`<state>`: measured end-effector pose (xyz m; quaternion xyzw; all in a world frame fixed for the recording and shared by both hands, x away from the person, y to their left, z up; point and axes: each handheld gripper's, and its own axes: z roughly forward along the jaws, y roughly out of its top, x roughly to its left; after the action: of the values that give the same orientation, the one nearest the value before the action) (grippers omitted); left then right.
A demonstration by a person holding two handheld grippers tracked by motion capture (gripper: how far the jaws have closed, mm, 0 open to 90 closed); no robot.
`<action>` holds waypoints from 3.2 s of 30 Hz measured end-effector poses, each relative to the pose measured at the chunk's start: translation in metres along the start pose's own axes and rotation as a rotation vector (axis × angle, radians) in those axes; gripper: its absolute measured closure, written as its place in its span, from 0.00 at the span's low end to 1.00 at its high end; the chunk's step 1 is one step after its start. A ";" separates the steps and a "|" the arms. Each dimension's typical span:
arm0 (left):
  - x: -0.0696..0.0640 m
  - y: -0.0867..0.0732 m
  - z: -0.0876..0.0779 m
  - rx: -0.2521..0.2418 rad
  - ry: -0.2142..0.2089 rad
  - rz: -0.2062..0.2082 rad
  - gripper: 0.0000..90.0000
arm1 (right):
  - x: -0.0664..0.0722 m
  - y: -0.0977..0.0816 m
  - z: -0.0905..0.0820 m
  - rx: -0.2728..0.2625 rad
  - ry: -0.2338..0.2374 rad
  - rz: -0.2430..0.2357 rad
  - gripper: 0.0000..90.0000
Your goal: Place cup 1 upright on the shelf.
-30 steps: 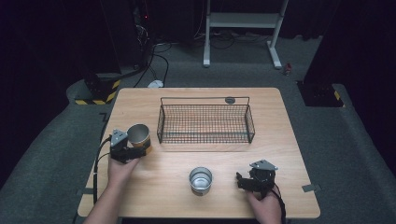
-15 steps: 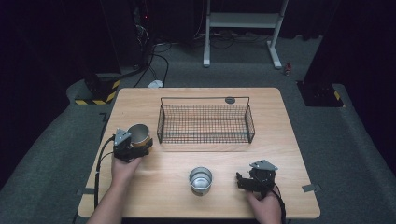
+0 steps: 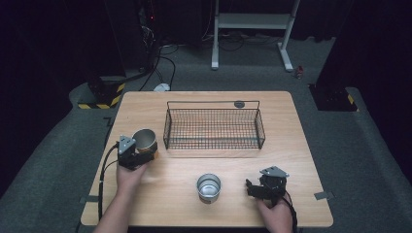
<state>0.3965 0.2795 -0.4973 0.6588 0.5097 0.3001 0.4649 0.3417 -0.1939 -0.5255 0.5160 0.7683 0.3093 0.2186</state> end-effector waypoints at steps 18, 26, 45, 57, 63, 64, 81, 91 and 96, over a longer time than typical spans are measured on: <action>-0.010 0.001 -0.010 -0.004 -0.048 0.009 0.16 | 0.001 0.000 0.000 0.002 -0.002 0.008 0.11; -0.015 0.001 -0.015 -0.009 -0.056 0.024 0.16 | 0.001 0.000 0.000 0.002 -0.002 0.007 0.11; -0.024 0.004 -0.020 -0.019 -0.094 0.036 0.16 | 0.001 0.000 0.000 0.002 -0.002 0.007 0.11; -0.033 0.007 -0.023 -0.031 -0.129 0.050 0.16 | 0.001 0.000 0.000 0.002 -0.002 0.007 0.11; -0.037 0.009 -0.024 -0.038 -0.146 0.053 0.16 | 0.001 0.000 0.000 0.002 -0.002 0.008 0.11; -0.039 0.009 -0.024 -0.042 -0.150 0.049 0.16 | 0.001 0.000 0.000 0.002 -0.002 0.008 0.11; -0.054 0.016 -0.026 -0.052 -0.196 0.075 0.16 | 0.001 0.000 0.000 0.002 -0.002 0.007 0.11; -0.068 0.021 -0.026 -0.060 -0.208 0.087 0.16 | 0.001 0.000 0.000 0.002 -0.002 0.007 0.11; -0.074 0.024 -0.023 -0.058 -0.210 0.099 0.16 | 0.000 0.000 0.000 0.002 -0.001 0.007 0.11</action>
<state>0.3638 0.2150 -0.4601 0.6974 0.4160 0.2665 0.5192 0.3413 -0.1936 -0.5254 0.5191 0.7666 0.3091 0.2176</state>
